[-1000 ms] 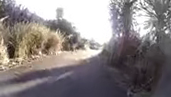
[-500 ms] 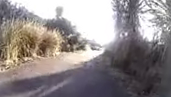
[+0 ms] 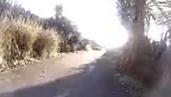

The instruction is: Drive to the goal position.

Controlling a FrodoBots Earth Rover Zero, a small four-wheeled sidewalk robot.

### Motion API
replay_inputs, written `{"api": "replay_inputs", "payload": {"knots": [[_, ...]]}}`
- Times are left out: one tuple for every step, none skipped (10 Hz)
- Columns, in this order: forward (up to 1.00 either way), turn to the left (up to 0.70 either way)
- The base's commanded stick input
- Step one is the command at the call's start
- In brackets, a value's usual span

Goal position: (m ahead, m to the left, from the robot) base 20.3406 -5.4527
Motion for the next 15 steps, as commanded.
{"api": "replay_inputs", "payload": {"knots": [[1.00,0.00],[1.00,0.00],[1.00,0.00],[1.00,0.00],[1.00,0.00],[1.00,0.00],[1.00,0.00],[1.00,0.00],[1.00,0.00],[1.00,0.00],[1.00,-0.11],[1.00,-0.24],[1.00,-0.37],[1.00,-0.40],[1.00,-0.40]]}}
